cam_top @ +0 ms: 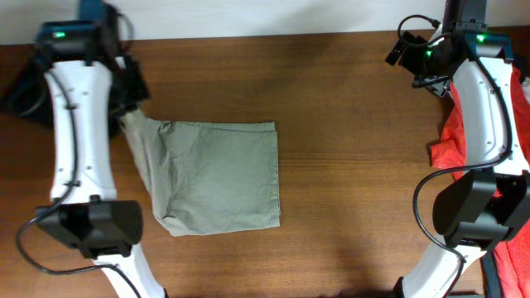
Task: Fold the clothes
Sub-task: 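Fold the left edge rightward over the shorts with the left gripper, then grasp the folded khaki shorts' top-left edge with the left gripper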
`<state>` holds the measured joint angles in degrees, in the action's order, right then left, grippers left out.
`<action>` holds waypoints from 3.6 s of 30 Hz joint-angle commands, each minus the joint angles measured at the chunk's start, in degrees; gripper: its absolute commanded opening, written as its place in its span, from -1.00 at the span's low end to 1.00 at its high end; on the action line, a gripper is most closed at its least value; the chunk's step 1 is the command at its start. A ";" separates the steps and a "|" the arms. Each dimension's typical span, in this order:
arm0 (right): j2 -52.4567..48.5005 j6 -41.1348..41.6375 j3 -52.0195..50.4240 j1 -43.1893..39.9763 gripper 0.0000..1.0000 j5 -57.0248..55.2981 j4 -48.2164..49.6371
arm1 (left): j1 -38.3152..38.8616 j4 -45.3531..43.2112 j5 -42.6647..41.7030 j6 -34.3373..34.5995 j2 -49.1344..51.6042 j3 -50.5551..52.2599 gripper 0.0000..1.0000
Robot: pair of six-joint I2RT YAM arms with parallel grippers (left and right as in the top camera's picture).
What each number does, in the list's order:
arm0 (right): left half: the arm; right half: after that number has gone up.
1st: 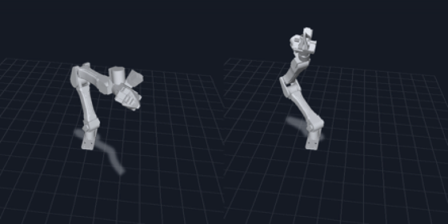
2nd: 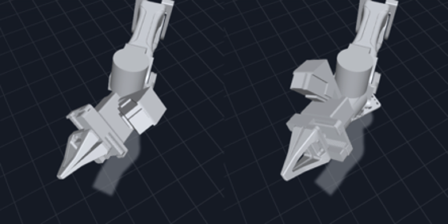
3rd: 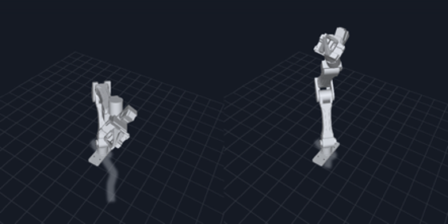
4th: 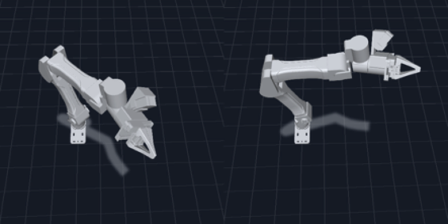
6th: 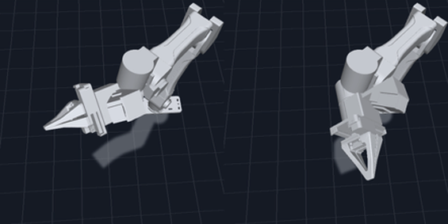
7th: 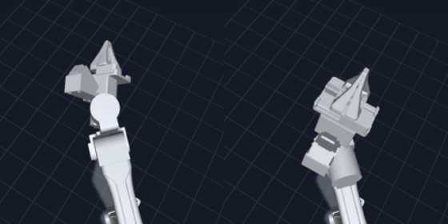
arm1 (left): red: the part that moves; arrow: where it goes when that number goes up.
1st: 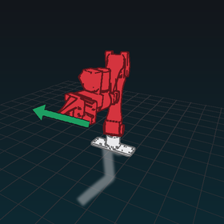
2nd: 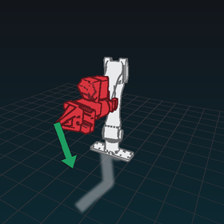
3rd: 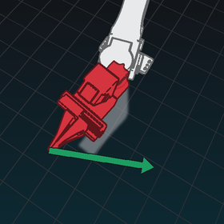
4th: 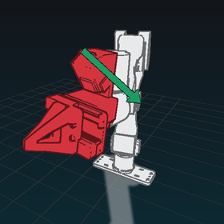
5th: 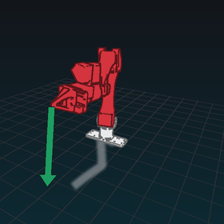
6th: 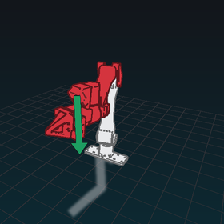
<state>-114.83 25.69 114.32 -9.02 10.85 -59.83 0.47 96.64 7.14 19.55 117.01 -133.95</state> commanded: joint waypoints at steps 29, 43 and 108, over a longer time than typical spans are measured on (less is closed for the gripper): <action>-0.22 -0.20 0.98 -0.04 0.98 -0.09 0.04 | 22.60 -7.50 -8.70 -0.09 -8.92 18.18 -0.99; -0.22 -0.20 0.98 -0.04 0.97 -0.09 0.04 | 24.46 -6.86 1.66 0.24 -10.86 16.55 -1.00; -11.98 -11.89 1.20 -5.49 0.97 8.61 -3.32 | 41.31 -10.95 -10.93 -8.66 8.83 11.47 0.17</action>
<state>-126.96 14.33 114.59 -12.84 16.29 -63.77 48.49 81.89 -8.19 10.50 127.35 -118.65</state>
